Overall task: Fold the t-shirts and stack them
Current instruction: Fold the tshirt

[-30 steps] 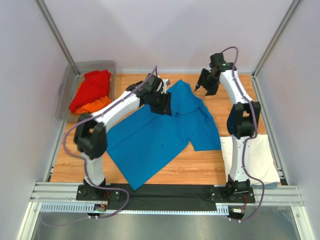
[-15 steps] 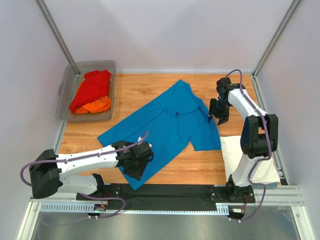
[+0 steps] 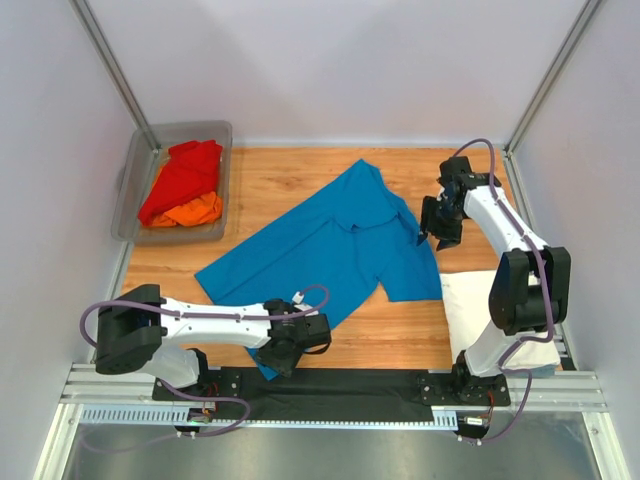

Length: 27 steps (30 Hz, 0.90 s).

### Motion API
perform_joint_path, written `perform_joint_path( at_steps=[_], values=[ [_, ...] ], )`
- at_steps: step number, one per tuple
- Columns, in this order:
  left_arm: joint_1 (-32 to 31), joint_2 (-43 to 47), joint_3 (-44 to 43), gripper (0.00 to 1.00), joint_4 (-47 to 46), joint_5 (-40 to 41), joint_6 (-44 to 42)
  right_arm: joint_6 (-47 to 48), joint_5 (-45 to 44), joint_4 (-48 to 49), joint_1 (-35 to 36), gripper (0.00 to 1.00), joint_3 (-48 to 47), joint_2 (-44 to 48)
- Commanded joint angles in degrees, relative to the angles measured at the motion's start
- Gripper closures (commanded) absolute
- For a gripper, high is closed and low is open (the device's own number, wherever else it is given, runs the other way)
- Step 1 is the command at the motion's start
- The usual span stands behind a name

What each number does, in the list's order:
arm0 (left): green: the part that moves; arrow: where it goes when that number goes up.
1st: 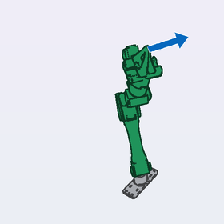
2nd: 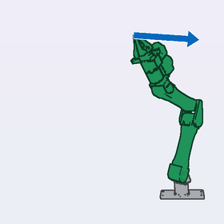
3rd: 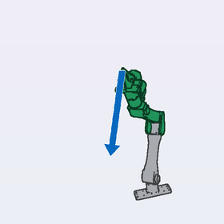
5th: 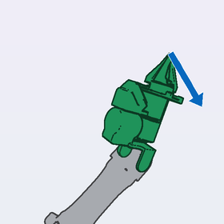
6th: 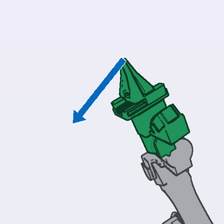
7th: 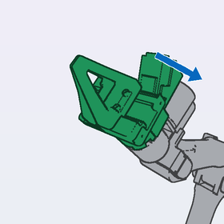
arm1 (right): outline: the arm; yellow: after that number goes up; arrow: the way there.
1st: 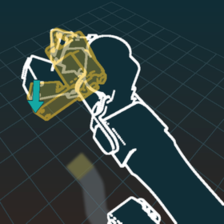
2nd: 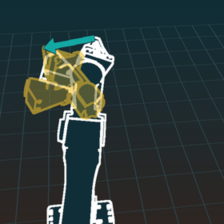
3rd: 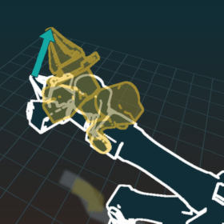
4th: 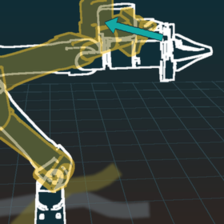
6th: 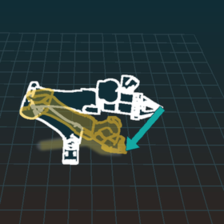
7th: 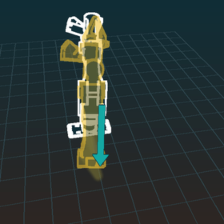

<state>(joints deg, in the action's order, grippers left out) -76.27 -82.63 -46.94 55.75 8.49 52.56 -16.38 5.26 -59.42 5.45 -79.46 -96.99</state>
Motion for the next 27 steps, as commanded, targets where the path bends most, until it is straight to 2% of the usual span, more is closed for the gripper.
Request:
perform_joint_path(
  at_steps=[1,11,15,18,21,23,24,25,27],
  values=[
    [-0.8,1.5,1.1,0.47,-0.4,-0.4,2.8,1.2,0.5,2.2,0.1,0.45,1.1,1.9],
    [-0.8,1.4,4.8,0.52,-3.3,-2.1,2.3,1.6,0.3,2.7,-0.1,0.45,1.2,-0.2],
    [-0.7,1.8,5.8,0.61,-4.5,-2.4,1.9,1.4,-0.8,2.5,0.0,0.45,0.7,-1.2],
    [-0.7,1.5,5.9,0.75,-4.8,-2.9,1.8,1.5,-3.6,1.3,-0.1,0.46,0.2,-2.9],
    [-0.7,2.4,5.8,0.86,-4.1,-2.9,2.1,2.1,-5.1,1.2,-0.1,0.50,1.0,-3.6],
    [-0.8,3.8,5.8,0.87,-3.5,-2.8,2.5,2.3,-5.1,1.5,-0.1,0.54,1.5,-4.0],
    [-0.8,4.2,5.8,0.89,-3.2,-2.6,2.7,2.3,-5.2,1.6,-0.1,0.55,1.9,-4.2],
    [-0.7,4.8,5.8,0.96,-2.9,-2.4,2.9,2.4,-7.2,1.7,-0.1,0.55,2.3,-4.3],
    [-0.7,5.9,5.5,1.00,-2.1,-2.2,3.4,2.9,-8.4,2.3,-0.1,0.56,2.7,-5.3]
  ],
)
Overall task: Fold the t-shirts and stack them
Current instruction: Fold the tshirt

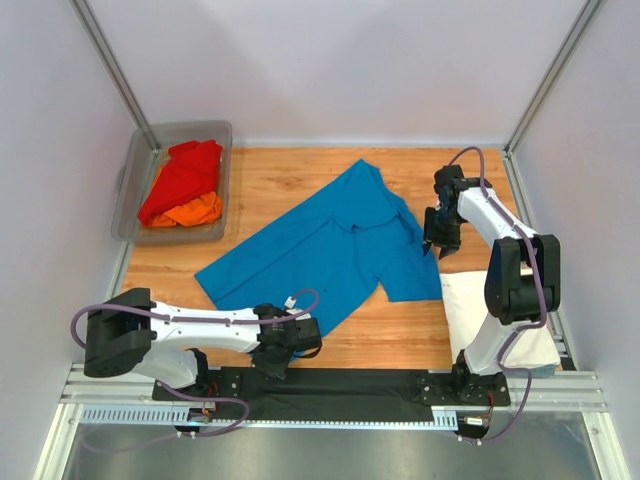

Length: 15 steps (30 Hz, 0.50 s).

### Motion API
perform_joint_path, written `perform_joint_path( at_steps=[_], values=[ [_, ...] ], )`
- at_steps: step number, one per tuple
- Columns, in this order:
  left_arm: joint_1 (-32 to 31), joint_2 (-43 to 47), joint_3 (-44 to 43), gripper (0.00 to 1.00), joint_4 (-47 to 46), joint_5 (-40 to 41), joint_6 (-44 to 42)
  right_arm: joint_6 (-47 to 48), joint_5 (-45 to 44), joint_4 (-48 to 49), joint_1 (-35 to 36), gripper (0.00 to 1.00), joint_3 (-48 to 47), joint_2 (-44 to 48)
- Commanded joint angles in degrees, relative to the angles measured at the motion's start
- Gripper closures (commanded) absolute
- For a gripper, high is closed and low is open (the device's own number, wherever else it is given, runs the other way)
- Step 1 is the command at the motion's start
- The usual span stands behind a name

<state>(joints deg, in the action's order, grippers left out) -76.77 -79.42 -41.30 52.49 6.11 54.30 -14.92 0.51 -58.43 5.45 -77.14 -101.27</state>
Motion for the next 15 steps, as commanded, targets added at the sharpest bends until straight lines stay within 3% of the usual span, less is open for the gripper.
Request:
perform_joint_path(
  at_steps=[1,11,15],
  values=[
    [-0.3,3.0,-0.3,1.00,1.4,0.7,1.8,1.6,-3.7,1.5,-0.1,0.56,0.4,-1.6],
    [-0.2,6.2,0.2,1.00,2.3,1.6,3.7,0.9,-5.5,1.1,-0.4,0.60,-2.0,-9.5],
    [-0.1,8.0,0.3,1.00,3.4,2.9,4.8,0.2,-6.7,0.9,-0.7,0.81,-1.6,-9.4]
  ],
)
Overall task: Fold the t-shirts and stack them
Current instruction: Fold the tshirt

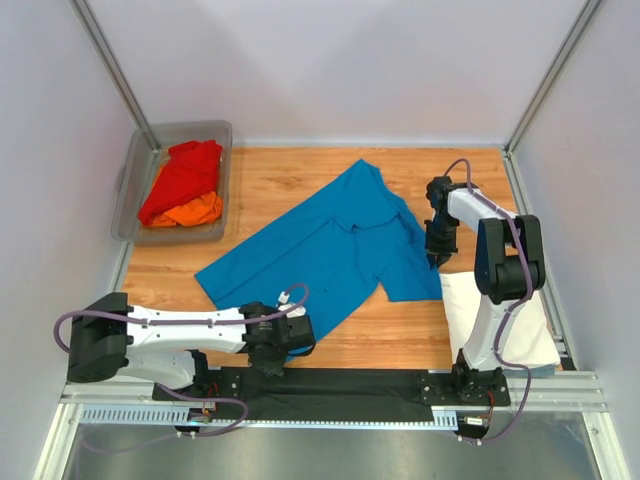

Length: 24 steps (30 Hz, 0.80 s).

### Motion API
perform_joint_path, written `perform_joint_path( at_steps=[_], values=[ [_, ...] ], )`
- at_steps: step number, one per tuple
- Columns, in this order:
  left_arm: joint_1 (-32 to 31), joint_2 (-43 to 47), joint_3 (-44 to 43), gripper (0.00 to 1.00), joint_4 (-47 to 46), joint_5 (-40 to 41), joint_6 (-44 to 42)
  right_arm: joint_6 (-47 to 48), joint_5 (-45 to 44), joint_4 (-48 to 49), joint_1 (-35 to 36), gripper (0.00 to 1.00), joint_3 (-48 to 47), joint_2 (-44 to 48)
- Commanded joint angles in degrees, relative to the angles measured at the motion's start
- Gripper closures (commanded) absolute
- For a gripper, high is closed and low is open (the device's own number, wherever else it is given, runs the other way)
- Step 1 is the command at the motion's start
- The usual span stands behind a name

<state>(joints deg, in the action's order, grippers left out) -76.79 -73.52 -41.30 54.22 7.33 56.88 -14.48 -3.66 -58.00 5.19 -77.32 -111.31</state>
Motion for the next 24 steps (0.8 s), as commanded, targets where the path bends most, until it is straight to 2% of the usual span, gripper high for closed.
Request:
perform_joint_path(
  at_steps=[1,2,4,7,10,11,16,17,24],
  values=[
    [0.0,2.5,0.3,1.00,2.1,1.9,2.5,-0.5,-2.7,0.3,-0.4,0.88,-1.4,1.3],
    [0.2,3.0,0.3,1.00,2.3,1.9,3.1,-0.6,-3.5,0.1,-0.5,0.99,-1.7,1.7],
    [1.5,3.6,0.5,1.00,2.6,1.4,3.4,-0.9,-3.8,-1.3,-0.7,0.99,-2.2,3.1],
    [5.1,6.1,0.7,1.00,2.8,0.7,3.2,-2.2,1.3,-2.0,-3.0,1.00,-4.1,4.7],
    [9.6,8.9,0.5,1.00,3.6,-0.5,1.6,-4.5,14.5,-1.5,-7.5,1.00,-6.7,4.8],
    [13.1,10.4,0.5,1.00,3.7,-0.8,1.0,-4.9,19.4,-1.4,-8.7,1.00,-7.5,4.1],
    [22.6,14.5,-0.2,1.00,5.5,-2.4,-1.2,-6.7,34.3,-0.4,-9.6,1.00,-11.7,0.1],
    [24.5,15.2,-0.2,1.00,5.3,-2.7,-1.4,-7.1,40.1,0.5,-9.6,1.00,-12.1,-0.9],
    [31.3,14.1,-0.4,1.00,8.3,-1.5,0.2,-14.2,54.1,5.1,-9.5,1.00,-18.6,-7.7]
  ],
)
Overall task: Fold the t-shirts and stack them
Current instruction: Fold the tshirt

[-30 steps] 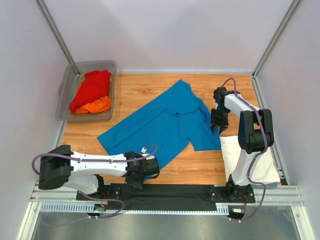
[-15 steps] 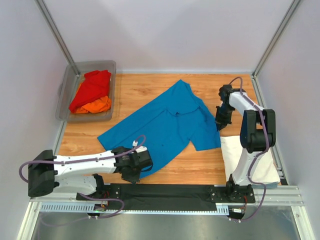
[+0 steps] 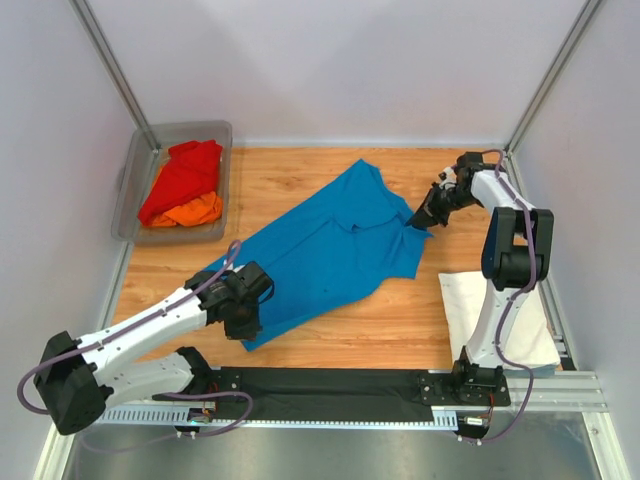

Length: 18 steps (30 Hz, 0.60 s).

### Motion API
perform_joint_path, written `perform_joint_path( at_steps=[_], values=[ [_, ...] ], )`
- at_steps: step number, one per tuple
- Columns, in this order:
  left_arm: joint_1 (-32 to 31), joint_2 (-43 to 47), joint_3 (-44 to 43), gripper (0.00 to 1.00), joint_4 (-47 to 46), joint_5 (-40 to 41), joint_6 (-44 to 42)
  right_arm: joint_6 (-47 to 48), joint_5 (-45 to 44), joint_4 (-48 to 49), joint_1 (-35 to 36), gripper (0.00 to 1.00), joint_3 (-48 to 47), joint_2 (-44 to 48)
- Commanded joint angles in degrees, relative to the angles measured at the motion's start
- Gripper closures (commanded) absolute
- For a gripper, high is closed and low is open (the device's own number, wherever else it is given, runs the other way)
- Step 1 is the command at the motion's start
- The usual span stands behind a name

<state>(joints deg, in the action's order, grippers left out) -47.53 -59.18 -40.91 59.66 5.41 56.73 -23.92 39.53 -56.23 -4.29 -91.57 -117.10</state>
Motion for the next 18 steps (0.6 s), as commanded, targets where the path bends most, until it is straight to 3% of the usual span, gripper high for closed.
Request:
perform_joint_path(
  at_steps=[1,9,18],
  values=[
    [2.9,-0.4,-1.0,1.00,4.1,1.1,0.6,-5.9,11.7,3.4,0.0,1.00,-5.6,-3.6],
    [11.8,-1.7,-1.8,1.00,7.0,2.8,0.0,-11.5,16.6,4.6,0.0,1.00,-14.3,-10.8],
    [17.4,-8.3,-5.8,1.00,5.4,3.9,-5.2,-26.1,21.6,19.7,0.1,1.00,-13.2,-13.2]
  ],
)
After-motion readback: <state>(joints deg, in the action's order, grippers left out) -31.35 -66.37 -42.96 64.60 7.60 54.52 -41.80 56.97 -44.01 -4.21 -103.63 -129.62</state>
